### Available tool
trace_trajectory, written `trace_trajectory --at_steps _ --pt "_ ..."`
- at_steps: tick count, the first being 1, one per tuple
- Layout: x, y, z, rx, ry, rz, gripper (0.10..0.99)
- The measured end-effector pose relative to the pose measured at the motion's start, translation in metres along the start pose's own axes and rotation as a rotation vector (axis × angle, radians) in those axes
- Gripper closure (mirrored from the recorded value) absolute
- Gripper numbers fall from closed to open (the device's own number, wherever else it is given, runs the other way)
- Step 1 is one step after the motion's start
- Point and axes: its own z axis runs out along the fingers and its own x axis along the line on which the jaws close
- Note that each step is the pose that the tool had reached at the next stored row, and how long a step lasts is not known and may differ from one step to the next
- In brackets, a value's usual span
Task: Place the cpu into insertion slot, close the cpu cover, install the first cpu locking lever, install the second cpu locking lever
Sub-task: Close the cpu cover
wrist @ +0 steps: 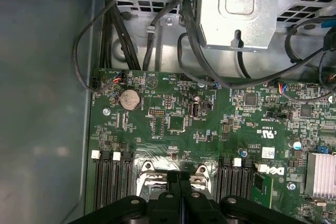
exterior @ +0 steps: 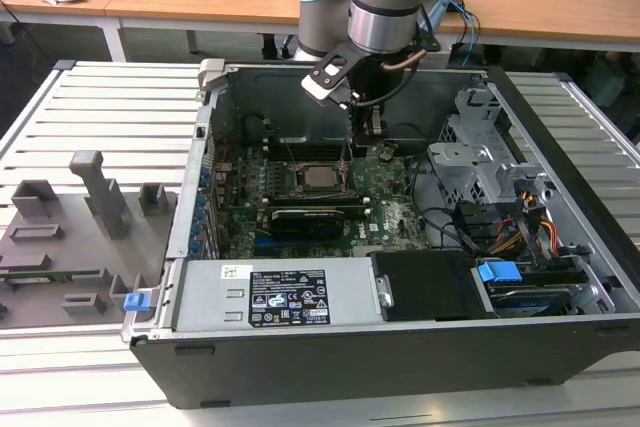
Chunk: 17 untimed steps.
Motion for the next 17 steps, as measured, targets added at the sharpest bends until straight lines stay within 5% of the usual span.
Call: trace_trajectory --at_steps 11,17 --pt "0.0006 -0.0097 0.0005 0.000 0.0001 0.000 0.980" --pt "0.0011 -0.0211 0.0097 0.000 -0.0001 -0.001 0.980"
